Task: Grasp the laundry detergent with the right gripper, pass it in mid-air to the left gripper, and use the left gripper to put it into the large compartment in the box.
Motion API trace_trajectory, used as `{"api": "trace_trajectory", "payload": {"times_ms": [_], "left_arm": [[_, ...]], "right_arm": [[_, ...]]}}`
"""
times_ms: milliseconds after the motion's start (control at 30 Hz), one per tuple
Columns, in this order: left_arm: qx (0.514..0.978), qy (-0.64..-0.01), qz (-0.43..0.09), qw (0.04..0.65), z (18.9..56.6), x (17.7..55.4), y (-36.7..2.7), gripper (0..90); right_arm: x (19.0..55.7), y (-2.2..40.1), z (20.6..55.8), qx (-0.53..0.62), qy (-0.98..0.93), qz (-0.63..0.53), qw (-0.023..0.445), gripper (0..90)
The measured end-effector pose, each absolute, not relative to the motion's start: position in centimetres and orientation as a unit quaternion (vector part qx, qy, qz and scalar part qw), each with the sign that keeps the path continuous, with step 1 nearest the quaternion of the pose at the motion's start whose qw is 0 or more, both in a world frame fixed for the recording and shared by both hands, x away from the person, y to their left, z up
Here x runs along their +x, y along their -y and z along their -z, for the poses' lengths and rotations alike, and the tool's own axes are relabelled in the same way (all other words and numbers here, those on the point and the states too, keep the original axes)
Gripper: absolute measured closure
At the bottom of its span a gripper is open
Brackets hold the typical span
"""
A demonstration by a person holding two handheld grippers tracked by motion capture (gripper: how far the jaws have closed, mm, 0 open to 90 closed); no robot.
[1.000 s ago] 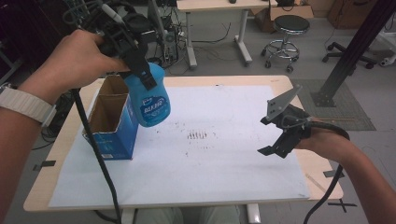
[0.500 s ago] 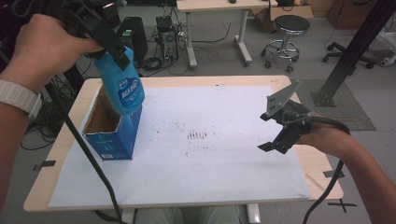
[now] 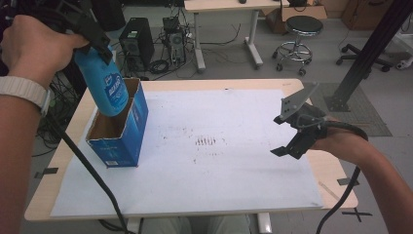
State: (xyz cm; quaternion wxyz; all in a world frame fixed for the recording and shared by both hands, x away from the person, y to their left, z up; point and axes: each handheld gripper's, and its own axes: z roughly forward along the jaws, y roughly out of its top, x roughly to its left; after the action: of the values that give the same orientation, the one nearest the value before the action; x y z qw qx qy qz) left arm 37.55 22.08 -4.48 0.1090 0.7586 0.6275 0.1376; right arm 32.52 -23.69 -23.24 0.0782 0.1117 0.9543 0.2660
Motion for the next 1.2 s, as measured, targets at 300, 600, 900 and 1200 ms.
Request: {"api": "trace_trajectory", "payload": {"times_ms": [300,600,900,1200], "left_arm": [[0.731,-0.661,-0.137,0.101,6.1,38.2,-23.7,38.0],[0.720,-0.672,-0.147,0.090,9.2,38.8,-24.7,38.1],[0.711,-0.680,-0.147,0.104,12.8,39.2,-25.9,38.1],[0.716,-0.675,-0.142,0.101,16.5,39.7,-26.5,38.1]], "right_arm": [[32.2,24.2,23.0,0.116,-0.953,-0.269,0.082,5.6],[32.1,24.4,23.0,0.119,-0.952,-0.269,0.084,5.6],[32.1,24.5,23.0,0.122,-0.953,-0.266,0.082,5.6],[32.2,24.4,23.2,0.125,-0.953,-0.264,0.080,5.7]]}}
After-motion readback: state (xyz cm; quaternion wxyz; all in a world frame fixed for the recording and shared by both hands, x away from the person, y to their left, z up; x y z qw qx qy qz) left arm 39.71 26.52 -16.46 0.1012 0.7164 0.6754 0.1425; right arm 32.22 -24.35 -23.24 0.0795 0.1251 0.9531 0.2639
